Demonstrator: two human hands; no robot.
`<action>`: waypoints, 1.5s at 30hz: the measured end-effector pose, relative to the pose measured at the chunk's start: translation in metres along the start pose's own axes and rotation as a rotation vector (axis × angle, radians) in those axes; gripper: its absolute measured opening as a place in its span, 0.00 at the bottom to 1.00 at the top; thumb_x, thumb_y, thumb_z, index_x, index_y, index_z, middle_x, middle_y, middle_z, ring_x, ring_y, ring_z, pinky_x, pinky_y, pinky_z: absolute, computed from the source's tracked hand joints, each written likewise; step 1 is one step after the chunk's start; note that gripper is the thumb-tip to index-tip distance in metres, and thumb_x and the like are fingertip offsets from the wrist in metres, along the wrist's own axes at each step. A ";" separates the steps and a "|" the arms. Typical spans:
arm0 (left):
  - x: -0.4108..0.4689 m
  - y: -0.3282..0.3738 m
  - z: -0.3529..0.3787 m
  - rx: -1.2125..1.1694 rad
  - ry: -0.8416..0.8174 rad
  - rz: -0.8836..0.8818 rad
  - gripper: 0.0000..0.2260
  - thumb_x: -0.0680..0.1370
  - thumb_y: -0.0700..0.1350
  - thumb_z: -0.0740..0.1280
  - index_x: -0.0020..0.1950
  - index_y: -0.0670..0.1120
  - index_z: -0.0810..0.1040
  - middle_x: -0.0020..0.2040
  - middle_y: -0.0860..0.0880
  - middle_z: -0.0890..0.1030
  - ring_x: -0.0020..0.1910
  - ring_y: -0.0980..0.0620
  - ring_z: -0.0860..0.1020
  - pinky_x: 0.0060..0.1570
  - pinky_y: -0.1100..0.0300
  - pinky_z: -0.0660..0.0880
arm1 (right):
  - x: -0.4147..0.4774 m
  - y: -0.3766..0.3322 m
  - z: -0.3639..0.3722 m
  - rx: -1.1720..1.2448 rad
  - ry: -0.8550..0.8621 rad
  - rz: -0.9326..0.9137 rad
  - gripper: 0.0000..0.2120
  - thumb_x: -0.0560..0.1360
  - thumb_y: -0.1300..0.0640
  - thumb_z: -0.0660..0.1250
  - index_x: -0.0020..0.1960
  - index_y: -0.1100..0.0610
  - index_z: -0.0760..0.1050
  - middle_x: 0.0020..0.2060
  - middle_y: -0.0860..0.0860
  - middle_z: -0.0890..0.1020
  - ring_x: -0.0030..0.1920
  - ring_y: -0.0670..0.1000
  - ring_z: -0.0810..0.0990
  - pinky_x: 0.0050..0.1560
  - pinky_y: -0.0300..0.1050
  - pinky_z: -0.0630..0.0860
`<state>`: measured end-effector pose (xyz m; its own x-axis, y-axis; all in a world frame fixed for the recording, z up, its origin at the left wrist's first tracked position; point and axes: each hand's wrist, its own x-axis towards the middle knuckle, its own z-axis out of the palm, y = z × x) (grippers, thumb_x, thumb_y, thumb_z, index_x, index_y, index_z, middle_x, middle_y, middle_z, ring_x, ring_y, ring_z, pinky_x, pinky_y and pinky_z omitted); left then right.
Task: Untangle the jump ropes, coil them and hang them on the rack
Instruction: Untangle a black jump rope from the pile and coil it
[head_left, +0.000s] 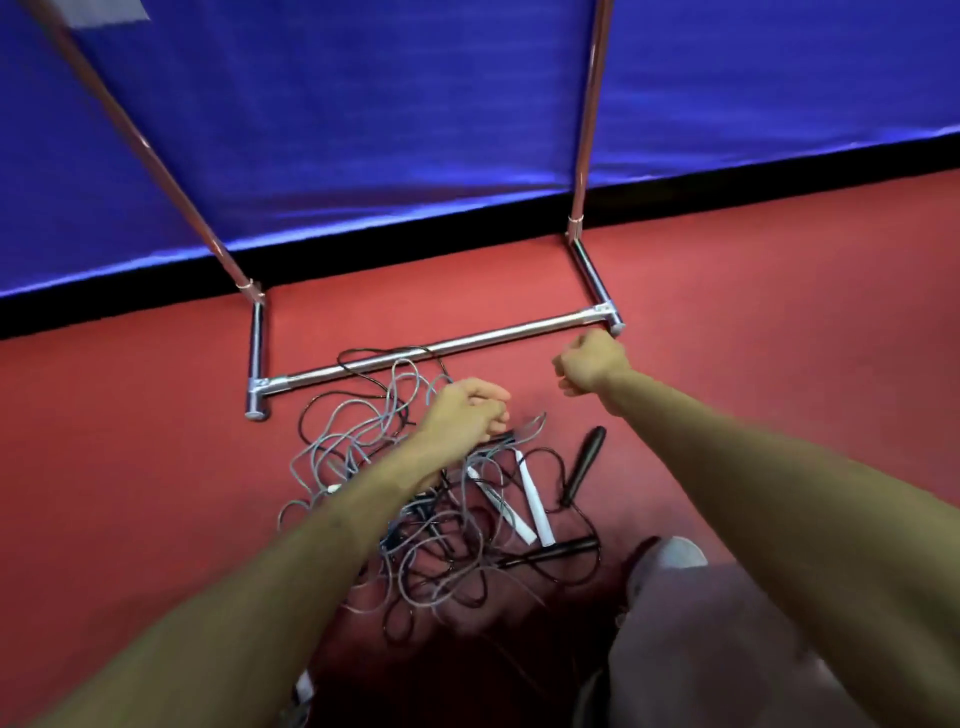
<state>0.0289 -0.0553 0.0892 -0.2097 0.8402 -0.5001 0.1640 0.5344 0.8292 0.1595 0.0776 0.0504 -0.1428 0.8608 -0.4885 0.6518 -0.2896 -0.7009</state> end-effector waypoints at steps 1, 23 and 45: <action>0.011 -0.007 0.008 -0.003 -0.017 -0.022 0.08 0.80 0.35 0.60 0.52 0.44 0.77 0.42 0.48 0.79 0.40 0.54 0.78 0.40 0.67 0.74 | 0.013 0.019 0.007 -0.013 0.030 0.055 0.05 0.73 0.63 0.63 0.40 0.62 0.75 0.41 0.63 0.82 0.44 0.61 0.83 0.43 0.47 0.82; 0.019 -0.012 -0.003 -0.080 0.023 0.024 0.12 0.79 0.31 0.56 0.53 0.42 0.76 0.42 0.45 0.81 0.39 0.52 0.80 0.37 0.68 0.77 | 0.009 0.055 0.025 -0.102 0.229 0.079 0.11 0.78 0.57 0.62 0.58 0.60 0.71 0.55 0.59 0.78 0.59 0.60 0.74 0.61 0.52 0.68; -0.152 0.093 -0.148 -0.544 0.635 0.570 0.05 0.73 0.39 0.74 0.41 0.42 0.78 0.30 0.50 0.80 0.27 0.51 0.79 0.33 0.62 0.77 | -0.188 -0.179 0.008 0.083 -0.385 -0.872 0.13 0.79 0.52 0.63 0.45 0.61 0.79 0.33 0.49 0.81 0.28 0.48 0.74 0.33 0.40 0.71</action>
<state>-0.0663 -0.1468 0.2793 -0.7373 0.6681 0.1000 -0.0285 -0.1787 0.9835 0.0640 -0.0353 0.2638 -0.7978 0.5951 0.0964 0.1473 0.3475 -0.9261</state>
